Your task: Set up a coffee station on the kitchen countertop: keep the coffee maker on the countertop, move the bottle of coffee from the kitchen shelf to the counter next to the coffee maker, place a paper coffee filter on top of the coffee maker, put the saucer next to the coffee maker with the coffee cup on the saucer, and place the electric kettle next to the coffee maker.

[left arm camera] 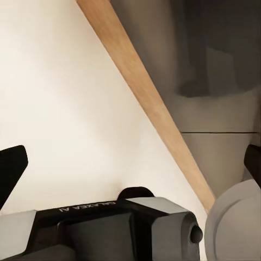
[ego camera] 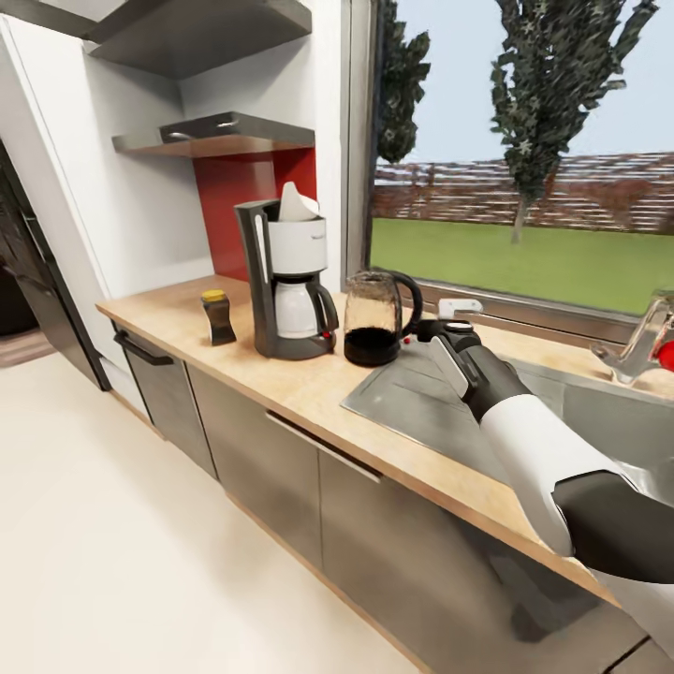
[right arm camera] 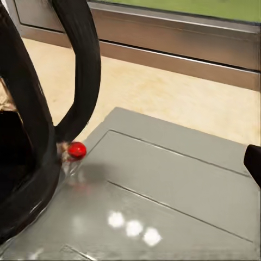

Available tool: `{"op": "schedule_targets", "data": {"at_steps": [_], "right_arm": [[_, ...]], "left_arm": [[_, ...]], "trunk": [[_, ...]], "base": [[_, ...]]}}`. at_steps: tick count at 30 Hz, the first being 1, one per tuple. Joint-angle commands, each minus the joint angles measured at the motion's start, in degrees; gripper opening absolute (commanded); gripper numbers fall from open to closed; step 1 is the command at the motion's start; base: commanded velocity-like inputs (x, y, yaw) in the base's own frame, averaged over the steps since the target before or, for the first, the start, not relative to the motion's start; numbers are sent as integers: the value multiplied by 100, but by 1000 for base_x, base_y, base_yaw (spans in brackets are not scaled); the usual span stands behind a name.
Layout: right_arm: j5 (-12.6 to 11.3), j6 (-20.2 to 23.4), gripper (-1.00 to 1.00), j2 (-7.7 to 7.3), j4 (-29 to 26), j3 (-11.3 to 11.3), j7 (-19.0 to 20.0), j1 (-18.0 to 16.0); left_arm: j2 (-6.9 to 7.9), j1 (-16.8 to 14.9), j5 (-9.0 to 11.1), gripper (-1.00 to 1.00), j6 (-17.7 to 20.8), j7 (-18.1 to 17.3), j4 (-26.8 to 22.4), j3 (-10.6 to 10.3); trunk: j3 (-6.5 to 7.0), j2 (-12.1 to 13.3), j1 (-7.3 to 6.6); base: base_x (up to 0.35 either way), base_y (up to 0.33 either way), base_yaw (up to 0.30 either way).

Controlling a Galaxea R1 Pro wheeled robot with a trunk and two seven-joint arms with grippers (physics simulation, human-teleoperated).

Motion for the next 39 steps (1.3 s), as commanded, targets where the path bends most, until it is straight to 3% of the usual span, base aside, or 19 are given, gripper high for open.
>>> {"op": "schedule_targets", "data": {"at_steps": [1, 12, 13, 14, 18, 19, 20, 24, 26, 28, 29, 33, 39], "right_arm": [[-59, 17, 100, -5, -6, 31, -52, -5], [-82, 10, 100, -5, -145, 42, 142, 2], [-85, 10, 100, -5, -266, 41, 399, 6], [-84, 35, 100, -12, -713, 38, 1378, 92], [-86, 113, 100, -71, -1417, 33, 2618, 347], [-94, 351, 100, -101, -2253, 32, 3768, 794], [-100, 395, 100, -101, -2468, 35, 4041, 919], [-242, 448, 100, -94, -2748, 42, 4550, 1099], [-493, 464, 100, -71, -2842, 54, 5032, 1224], [-572, 467, 100, -55, -2865, 67, 5295, 1263], [-658, 467, 100, -25, -2890, 308, 5678, 1303], [-711, 466, 100, -10, -2902, 627, 5902, 1323], [-729, 464, 100, 2, -2885, 785, 6144, 1587]], "left_arm": [[1, -3, 9, 100, -54, -7, 4, -28], [1, -4, 9, 100, -52, -1, 0, -28], [1, -3, 9, 100, -52, 0, 2, -28], [1, -2, 9, 100, -53, 3, -2, -28], [1, 0, 9, 100, -54, 12, -4, -28], [1, -3, 9, 100, -53, 17, -4, -28], [1, -2, 9, 100, -53, 18, -4, -29], [1, -4, 9, 100, -54, 15, -5, -34], [1, -6, 9, 100, -54, 6, -5, -35], [1, -5, 9, 100, -54, 2, -5, -36], [1, -4, 9, 100, -54, -4, -5, -32], [1, -3, 9, 100, -53, 7, -5, -34], [1, -4, 9, 100, -49, 30, -5, -36]], "trunk": [[-6, -3, -4], [-6, -3, -4], [-6, -3, -4], [-6, -3, -4], [-6, -3, -4], [-6, -3, -4], [-6, -3, -4], [-6, -3, -4], [-6, -3, -4], [-6, -3, -4], [-6, -3, -4], [-6, -3, -4], [-6, -3, -4]], "base": [[-332, 0, 0], [-236, 0, 0], [-45, 0, 0], [-19, 0, 0], [-10, 0, 0], [-2, 0, 0], [-1, 0, 0], [0, 0, 0], [0, 0, 0], [0, 0, 0], [0, 81, 0], [0, 195, 0], [0, 216, 0]]}}
